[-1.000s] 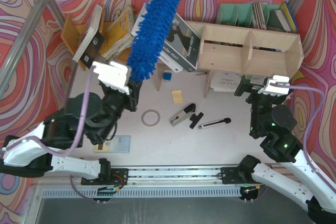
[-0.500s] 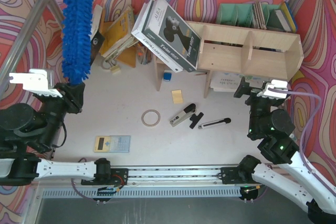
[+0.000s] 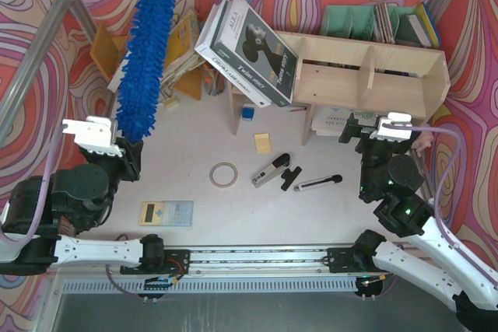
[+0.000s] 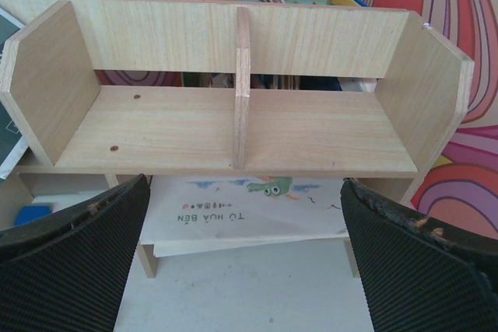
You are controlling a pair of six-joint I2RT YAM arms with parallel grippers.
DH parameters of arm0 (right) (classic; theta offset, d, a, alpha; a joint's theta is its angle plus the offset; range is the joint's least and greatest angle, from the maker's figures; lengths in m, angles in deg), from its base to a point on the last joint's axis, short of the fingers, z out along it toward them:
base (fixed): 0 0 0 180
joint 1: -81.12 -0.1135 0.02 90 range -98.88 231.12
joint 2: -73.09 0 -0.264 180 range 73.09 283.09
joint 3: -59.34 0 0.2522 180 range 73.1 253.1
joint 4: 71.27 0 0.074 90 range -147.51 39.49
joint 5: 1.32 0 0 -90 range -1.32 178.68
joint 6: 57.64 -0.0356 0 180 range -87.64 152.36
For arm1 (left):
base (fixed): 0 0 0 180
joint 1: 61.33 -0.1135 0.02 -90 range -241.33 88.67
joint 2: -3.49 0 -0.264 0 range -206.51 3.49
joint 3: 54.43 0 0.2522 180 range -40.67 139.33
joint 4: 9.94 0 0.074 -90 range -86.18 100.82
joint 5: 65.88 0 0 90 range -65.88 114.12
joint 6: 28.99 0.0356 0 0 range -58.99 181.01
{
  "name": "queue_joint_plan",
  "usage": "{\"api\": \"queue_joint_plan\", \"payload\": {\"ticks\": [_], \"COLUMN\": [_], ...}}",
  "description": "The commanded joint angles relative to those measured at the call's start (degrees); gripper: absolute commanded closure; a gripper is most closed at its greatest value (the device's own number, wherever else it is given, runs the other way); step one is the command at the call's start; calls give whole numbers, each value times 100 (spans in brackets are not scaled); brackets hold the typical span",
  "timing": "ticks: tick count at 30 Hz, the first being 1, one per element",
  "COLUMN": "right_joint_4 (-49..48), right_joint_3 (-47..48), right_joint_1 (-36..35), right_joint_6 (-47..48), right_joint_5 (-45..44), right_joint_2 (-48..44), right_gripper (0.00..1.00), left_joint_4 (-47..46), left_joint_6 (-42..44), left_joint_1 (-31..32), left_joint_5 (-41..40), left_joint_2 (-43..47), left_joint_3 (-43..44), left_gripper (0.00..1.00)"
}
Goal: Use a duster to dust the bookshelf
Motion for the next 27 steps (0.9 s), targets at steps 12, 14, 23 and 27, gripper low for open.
{"api": "queue_joint_plan", "payload": {"ticks": [12, 14, 23, 27], "right_joint_4": [130, 156, -87, -17], "right_joint_3": [7, -24, -157, -86], "right_joint_1": [31, 32, 32, 31], "right_joint_6": [-185, -176, -35, -70], "right_joint_5": [-11, -17, -10, 17], "right_joint_2": [-101, -202, -341, -189], "right_gripper": [1, 1, 1, 2], "left_joint_4": [-2026, -2346, -2261, -2073], "left_joint_6": [1963, 2036, 2123, 1875], "left_joint_1": [-3129, -3510, -4148, -4263], "left_joint_5": [3332, 3653, 3663, 3623], "left_joint_2": [-2134, -2083, -1582, -1322], "left_joint_3": [1326, 1298, 1151, 658], "left_gripper": [100, 100, 100, 100]}}
